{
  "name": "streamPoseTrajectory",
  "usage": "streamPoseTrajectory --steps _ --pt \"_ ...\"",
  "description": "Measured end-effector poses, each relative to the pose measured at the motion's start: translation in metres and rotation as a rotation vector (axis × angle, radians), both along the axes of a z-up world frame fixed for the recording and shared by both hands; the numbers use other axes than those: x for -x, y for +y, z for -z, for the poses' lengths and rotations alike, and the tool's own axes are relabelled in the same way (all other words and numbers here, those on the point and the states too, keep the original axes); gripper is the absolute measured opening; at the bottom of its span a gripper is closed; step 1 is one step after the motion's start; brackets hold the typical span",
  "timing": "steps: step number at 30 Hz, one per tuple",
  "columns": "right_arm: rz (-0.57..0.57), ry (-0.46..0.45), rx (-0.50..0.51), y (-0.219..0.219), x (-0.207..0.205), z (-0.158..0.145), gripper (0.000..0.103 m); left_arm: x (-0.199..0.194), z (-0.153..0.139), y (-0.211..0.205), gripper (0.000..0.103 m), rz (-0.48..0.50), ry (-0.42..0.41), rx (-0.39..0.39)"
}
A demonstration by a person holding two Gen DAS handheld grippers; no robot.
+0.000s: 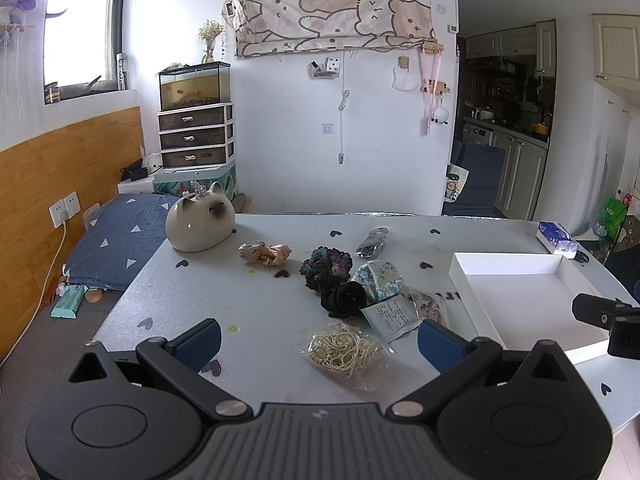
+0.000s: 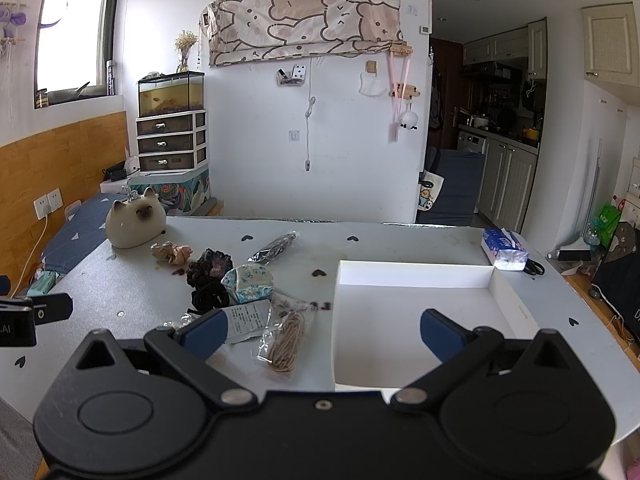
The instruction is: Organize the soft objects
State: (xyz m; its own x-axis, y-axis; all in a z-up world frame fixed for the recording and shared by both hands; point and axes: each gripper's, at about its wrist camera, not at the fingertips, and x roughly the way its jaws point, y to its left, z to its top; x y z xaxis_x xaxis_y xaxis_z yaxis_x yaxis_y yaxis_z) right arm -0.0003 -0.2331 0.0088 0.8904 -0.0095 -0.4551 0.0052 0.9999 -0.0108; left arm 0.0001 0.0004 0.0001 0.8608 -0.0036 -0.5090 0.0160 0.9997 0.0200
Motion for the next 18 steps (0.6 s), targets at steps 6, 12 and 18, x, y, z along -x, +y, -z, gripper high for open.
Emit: streamPoseTrajectory --steps 6,12,18 --pt "-0.002 0.001 0.000 0.0021 -0.0008 -0.0060 0.103 0.0002 -0.0003 0.0001 0.103 -0.001 0.001 -0.001" --pt "-0.002 0.002 0.000 0.0024 -0.0029 -0.0009 0.103 0.0000 -0.0002 0.0000 0.103 0.000 0.002 0.000" --pt "-0.003 0.002 0.000 0.0028 -0.0035 -0.0005 0.103 0.0004 -0.0004 0.0000 0.103 -0.002 0.003 0.000"
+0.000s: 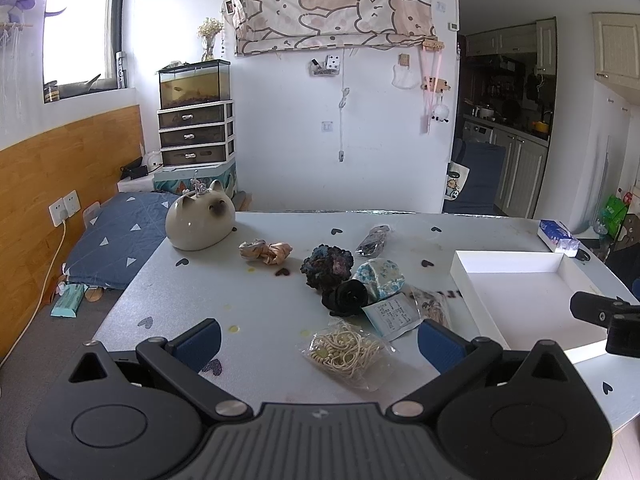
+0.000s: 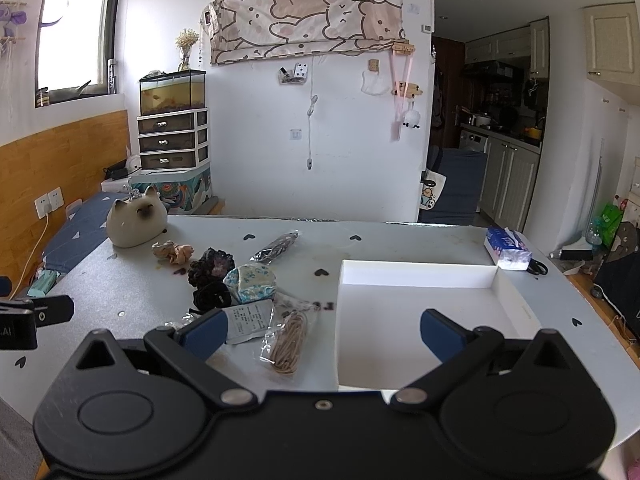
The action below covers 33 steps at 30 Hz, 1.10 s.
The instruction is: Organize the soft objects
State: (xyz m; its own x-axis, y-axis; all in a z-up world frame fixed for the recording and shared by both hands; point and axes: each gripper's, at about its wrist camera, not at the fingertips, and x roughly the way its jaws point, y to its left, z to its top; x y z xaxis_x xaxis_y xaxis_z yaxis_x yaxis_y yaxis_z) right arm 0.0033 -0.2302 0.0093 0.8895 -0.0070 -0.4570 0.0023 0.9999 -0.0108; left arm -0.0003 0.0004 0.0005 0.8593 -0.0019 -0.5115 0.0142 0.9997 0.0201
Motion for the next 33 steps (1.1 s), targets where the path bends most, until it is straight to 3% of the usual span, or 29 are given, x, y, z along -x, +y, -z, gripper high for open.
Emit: streamPoseTrajectory --steps 24,33 --pt "-0.002 0.002 0.000 0.008 -0.005 0.008 0.103 0.000 0.000 0.000 0.103 0.000 0.003 0.001" --pt "-0.019 0.019 -0.003 0.010 -0.016 0.008 0.103 -0.010 0.013 0.001 0.103 -0.017 0.023 0.015"
